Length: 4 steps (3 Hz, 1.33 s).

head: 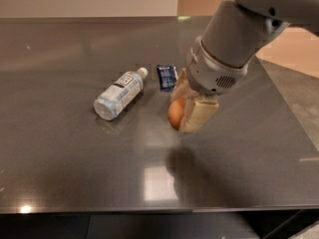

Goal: Move orange near blue plastic bottle

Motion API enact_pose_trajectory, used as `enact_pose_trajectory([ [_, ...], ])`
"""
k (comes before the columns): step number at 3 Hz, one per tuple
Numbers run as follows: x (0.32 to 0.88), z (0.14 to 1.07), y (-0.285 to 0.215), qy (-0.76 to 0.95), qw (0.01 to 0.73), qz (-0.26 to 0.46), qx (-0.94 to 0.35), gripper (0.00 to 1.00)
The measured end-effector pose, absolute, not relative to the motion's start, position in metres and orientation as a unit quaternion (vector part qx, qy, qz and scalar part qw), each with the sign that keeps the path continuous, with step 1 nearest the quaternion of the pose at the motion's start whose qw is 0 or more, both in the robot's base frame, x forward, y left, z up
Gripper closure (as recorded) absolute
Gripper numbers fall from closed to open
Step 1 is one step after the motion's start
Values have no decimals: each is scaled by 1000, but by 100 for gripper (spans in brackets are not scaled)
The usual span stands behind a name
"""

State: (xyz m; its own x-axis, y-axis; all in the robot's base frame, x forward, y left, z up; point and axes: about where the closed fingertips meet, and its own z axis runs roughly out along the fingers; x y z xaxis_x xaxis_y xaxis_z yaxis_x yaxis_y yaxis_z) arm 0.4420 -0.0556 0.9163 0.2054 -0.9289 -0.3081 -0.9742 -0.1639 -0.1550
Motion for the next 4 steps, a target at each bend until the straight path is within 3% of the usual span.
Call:
enact_pose_trajectory([
  [2,510,909,-7,674,178,80,-712,100],
  [4,529,884,34,680,183,99,-703,100],
])
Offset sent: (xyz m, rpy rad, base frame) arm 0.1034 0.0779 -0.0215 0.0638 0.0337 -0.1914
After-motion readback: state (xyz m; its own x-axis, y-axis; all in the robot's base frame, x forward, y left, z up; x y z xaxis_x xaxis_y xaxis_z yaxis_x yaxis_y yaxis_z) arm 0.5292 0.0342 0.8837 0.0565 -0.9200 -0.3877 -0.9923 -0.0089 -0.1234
